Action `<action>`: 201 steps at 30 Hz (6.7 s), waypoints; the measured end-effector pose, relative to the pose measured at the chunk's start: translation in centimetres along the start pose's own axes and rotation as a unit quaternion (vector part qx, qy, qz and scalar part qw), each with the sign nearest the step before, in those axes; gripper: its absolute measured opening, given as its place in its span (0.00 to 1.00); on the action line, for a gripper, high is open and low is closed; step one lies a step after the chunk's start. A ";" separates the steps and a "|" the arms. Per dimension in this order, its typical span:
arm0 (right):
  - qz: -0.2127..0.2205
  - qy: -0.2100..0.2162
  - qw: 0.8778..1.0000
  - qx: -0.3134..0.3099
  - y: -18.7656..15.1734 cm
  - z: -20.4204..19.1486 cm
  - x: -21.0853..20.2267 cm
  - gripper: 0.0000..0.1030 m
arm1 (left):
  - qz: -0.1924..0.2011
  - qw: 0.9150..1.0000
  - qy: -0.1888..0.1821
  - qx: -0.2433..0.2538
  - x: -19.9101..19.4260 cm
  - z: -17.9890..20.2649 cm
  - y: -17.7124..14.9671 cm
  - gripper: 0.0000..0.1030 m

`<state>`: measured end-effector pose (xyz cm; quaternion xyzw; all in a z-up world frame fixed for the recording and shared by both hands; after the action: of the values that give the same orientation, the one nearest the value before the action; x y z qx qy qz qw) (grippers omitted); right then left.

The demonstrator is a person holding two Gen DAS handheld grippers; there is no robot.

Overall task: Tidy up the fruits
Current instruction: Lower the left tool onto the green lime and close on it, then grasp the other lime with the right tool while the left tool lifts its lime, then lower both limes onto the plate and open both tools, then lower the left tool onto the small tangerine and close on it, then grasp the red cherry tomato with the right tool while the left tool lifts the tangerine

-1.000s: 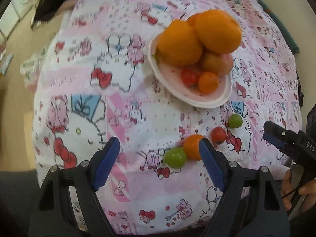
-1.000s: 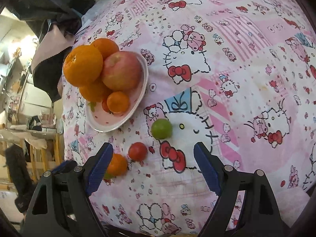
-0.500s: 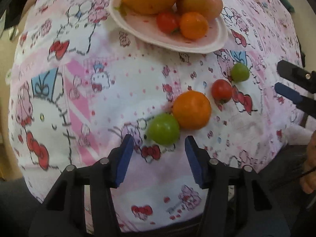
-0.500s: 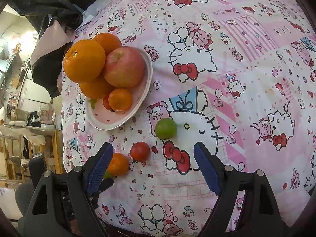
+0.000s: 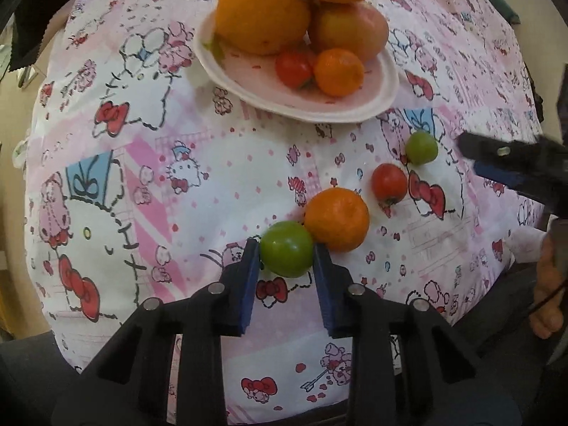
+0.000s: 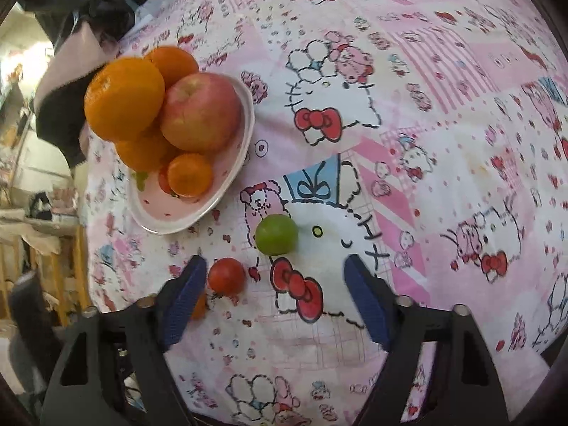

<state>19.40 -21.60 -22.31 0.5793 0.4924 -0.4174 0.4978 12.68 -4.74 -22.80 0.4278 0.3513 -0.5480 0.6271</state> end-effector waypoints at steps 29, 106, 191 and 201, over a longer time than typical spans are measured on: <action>0.057 0.011 0.998 -0.013 2.8 -1.6 -1.6 0.32 | 0.093 0.995 0.024 0.011 -4.7 -0.8 2.2 0.26; 0.080 0.044 0.995 -0.042 7.5 -6.6 -1.2 0.73 | 0.138 0.990 0.010 0.015 -4.2 -1.7 13.1 0.78; -0.045 0.042 0.998 -0.010 -2.1 -4.3 2.7 0.51 | 0.109 0.993 0.039 -0.034 -5.7 -1.8 3.3 0.38; -0.033 0.025 0.998 -0.043 -2.5 -5.2 3.4 0.33 | 0.117 0.992 0.034 -0.040 -6.2 -2.1 3.5 0.38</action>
<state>17.51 -15.85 -25.22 0.5508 0.5415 -0.3974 0.4955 15.21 -0.28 -17.45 0.4585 0.3421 -0.4415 0.6912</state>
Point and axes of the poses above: each gripper's, at about its wrist camera, not at the fingertips, and x roughly the way its jaws point, z to its right, y to its top, the point moved 9 cm from there along x, roughly the way its jaws point, and after that the axes turned 13 degrees about -y, right-handed, at the moved point
